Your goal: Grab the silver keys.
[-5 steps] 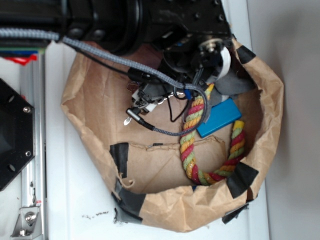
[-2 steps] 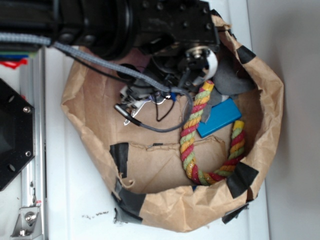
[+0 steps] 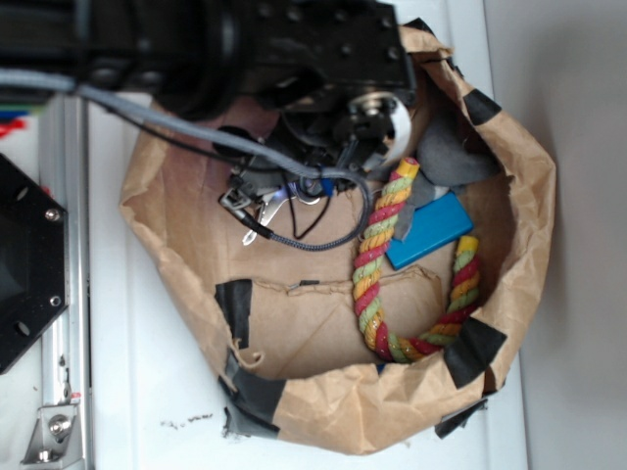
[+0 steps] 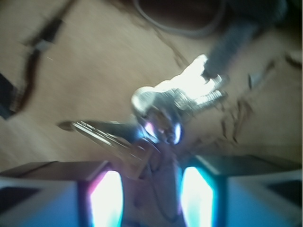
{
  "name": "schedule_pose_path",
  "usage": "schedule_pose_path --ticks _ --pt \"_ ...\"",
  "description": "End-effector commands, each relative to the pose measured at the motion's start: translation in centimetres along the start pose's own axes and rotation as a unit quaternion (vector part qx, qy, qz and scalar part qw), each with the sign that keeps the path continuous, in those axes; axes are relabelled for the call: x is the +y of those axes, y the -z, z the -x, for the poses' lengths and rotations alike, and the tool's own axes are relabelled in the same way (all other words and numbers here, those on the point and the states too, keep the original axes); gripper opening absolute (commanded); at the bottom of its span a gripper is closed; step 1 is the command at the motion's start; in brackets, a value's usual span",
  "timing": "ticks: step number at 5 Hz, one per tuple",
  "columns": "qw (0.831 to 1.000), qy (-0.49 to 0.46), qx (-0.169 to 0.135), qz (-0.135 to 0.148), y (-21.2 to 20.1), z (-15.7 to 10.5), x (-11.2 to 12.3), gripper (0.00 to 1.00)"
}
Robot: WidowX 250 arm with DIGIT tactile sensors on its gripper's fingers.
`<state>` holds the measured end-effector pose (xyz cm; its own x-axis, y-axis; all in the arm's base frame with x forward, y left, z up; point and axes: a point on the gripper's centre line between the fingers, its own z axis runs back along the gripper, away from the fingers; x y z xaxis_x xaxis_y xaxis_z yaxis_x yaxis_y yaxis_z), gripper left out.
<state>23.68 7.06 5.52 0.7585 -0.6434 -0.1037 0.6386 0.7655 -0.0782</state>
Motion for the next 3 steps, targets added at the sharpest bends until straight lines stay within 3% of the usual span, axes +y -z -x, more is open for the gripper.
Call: schedule_pose_path --ticks 1,3 --pt "0.999 -0.022 -0.008 -0.022 -1.66 -0.01 0.69 0.00" --pt "0.999 -0.015 -0.025 -0.016 -2.13 0.06 0.46 0.00"
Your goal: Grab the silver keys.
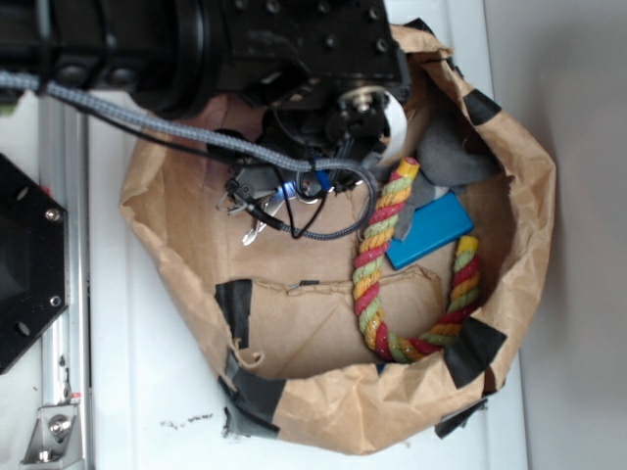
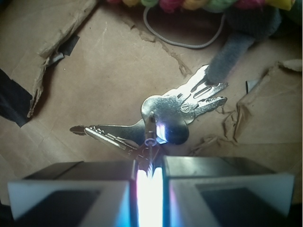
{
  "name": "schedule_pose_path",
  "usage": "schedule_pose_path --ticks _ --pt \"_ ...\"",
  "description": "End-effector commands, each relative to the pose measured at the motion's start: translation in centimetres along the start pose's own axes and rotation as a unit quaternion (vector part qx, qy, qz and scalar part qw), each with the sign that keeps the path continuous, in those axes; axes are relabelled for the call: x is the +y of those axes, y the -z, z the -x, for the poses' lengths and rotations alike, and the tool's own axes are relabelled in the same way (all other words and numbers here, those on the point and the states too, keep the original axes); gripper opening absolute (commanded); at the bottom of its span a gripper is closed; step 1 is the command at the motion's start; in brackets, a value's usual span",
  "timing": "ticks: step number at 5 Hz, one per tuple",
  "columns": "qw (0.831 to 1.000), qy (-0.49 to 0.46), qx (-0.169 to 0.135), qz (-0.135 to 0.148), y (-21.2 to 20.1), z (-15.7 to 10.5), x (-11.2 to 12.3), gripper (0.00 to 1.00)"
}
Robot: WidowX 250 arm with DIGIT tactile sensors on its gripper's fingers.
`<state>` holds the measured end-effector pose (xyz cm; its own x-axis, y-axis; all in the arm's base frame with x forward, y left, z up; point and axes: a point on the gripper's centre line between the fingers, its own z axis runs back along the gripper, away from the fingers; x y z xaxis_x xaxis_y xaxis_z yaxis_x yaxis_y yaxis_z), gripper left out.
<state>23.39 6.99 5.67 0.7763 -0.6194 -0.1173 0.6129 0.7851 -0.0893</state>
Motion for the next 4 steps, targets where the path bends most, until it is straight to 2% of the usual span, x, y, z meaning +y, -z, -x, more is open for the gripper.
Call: schedule_pose_path --ticks 1,2,3,4 --pt "0.999 0.000 -0.035 -0.020 -2.3 0.0 0.5 0.00" --pt "0.999 -0.003 -0.037 -0.020 -2.3 -0.1 0.5 0.00" --pt "0.998 -0.013 -0.056 0.004 -4.0 -0.1 0.3 0.00" --pt "0.995 -0.008 -0.084 0.062 -7.5 0.6 -0.4 0.00"
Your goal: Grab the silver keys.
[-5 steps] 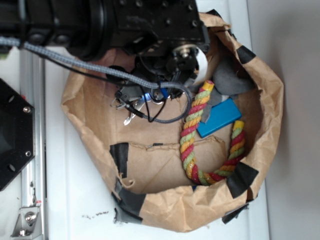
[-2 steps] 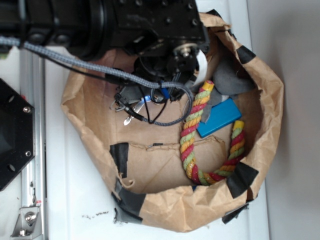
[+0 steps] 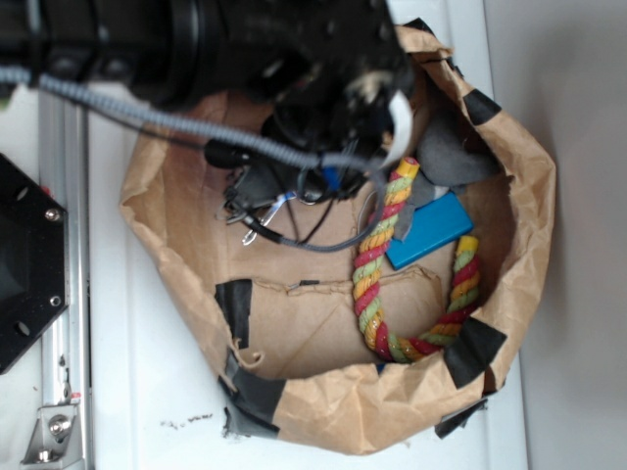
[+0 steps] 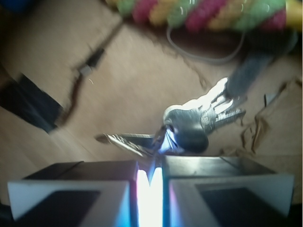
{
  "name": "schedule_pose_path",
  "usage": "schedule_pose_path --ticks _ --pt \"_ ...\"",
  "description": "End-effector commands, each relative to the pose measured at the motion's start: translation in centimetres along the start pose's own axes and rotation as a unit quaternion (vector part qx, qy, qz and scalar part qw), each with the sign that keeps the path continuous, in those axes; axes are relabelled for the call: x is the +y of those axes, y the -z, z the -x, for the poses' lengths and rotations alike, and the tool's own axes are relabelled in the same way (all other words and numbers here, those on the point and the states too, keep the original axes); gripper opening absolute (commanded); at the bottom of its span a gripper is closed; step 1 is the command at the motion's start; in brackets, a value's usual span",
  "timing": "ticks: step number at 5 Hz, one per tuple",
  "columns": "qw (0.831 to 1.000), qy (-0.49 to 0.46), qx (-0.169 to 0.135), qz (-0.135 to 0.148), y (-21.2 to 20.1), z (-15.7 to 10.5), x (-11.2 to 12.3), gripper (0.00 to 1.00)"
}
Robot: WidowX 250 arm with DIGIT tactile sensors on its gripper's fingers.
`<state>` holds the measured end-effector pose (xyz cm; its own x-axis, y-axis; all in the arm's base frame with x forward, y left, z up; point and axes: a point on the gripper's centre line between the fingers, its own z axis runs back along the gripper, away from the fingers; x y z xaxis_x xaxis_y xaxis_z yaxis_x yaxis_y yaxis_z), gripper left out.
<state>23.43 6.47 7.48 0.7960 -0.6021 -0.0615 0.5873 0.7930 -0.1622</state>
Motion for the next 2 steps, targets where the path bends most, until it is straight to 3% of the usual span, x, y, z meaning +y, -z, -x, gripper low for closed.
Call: schedule_pose_path --ticks 1,2 --pt "0.997 0.006 -0.065 0.051 -7.31 0.75 -0.54 0.00" --pt "0.997 0.010 -0.066 0.046 -7.06 0.95 -0.57 0.00"
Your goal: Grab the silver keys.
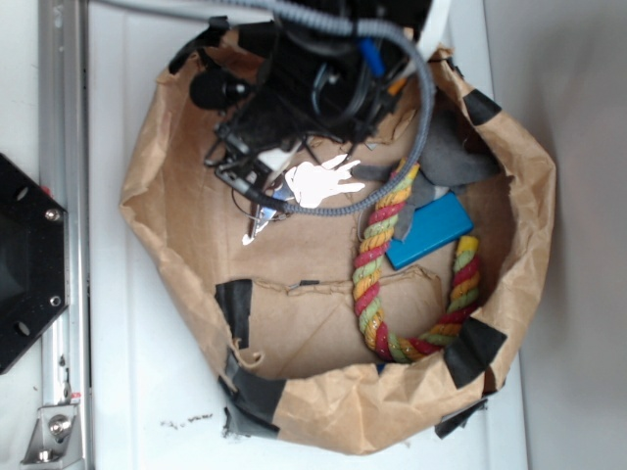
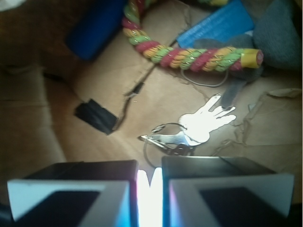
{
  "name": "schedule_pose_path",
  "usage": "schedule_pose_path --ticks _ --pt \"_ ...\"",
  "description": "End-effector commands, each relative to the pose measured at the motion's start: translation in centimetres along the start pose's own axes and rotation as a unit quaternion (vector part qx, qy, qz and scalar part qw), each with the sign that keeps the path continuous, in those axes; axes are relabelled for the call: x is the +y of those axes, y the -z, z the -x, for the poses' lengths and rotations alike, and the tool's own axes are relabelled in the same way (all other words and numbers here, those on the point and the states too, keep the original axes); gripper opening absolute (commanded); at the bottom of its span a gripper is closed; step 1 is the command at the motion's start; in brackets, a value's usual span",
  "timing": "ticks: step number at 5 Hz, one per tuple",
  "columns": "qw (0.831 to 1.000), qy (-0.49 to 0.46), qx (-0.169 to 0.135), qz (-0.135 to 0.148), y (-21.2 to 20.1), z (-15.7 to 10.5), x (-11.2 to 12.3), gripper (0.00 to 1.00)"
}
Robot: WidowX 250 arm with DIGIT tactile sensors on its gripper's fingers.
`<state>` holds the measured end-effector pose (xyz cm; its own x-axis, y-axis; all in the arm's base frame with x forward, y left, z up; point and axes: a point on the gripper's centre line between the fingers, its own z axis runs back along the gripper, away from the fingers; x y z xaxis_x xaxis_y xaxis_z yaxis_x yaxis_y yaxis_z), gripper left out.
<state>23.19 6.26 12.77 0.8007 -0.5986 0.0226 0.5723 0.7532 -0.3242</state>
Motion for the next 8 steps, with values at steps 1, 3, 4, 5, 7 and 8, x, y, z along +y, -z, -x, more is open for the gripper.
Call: schedule_pose_path --ticks 1,3,4,5,7,8 --pt "0.999 0.007 -0.024 -0.044 -1.8 0.5 0.2 0.00" --pt "0.996 -0.007 -0.045 -0.071 0.0 0.7 0.0 1.00" --pt "0.995 -0.034 -0.055 -0.076 1.7 -0.2 -0.4 1.00" --pt "0.993 -0.051 -0.065 -0.086 3.6 -0.7 -1.6 1.00" --pt "0.989 -0.068 -0.083 -0.099 4.6 -1.2 -2.0 1.00" --pt "0.989 -0.068 -0.083 -0.099 4.6 -1.2 -2.0 1.00"
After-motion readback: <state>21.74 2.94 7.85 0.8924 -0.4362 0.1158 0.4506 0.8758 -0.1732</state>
